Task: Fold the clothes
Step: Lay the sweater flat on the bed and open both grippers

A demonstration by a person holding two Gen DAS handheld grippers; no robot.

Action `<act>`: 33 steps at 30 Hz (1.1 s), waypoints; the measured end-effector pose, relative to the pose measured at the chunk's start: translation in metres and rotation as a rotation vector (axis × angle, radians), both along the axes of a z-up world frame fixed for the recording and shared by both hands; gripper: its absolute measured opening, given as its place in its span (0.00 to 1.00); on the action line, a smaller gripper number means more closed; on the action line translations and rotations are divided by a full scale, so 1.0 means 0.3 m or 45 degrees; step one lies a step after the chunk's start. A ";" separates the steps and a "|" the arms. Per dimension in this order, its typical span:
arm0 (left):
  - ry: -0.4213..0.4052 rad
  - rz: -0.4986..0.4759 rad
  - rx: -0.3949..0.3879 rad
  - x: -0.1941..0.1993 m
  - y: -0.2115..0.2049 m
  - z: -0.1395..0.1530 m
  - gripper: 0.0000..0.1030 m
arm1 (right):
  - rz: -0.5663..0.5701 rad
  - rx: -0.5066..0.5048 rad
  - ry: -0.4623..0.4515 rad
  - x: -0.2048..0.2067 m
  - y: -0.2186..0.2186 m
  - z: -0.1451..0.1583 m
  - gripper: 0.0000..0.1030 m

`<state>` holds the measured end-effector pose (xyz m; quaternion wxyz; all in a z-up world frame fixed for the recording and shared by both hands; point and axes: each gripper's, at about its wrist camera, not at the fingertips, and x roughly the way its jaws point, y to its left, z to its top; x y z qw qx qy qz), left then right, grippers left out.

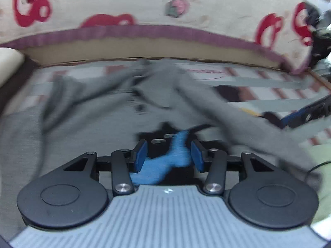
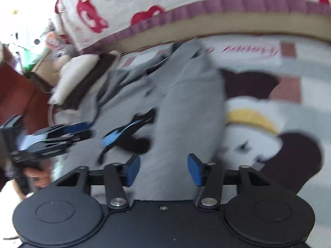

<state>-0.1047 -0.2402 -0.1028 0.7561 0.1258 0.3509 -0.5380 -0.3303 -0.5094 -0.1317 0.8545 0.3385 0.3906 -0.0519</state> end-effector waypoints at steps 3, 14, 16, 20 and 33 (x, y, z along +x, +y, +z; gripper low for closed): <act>0.129 -0.047 -0.098 -0.039 -0.035 0.019 0.45 | -0.012 -0.070 0.083 -0.012 0.086 -0.012 0.61; 0.025 -0.253 0.037 -0.167 -0.061 -0.067 0.48 | -0.009 -0.518 0.338 -0.060 0.197 -0.064 0.14; 0.004 -0.283 0.067 -0.185 -0.063 -0.084 0.49 | -0.075 -0.600 0.278 -0.077 0.176 0.020 0.13; -0.005 -0.323 0.071 -0.198 -0.049 -0.089 0.53 | -0.300 -0.876 0.255 -0.122 0.065 0.201 0.12; -0.041 -0.274 0.099 -0.188 -0.059 -0.103 0.53 | -0.459 -1.520 0.750 0.040 -0.607 0.024 0.16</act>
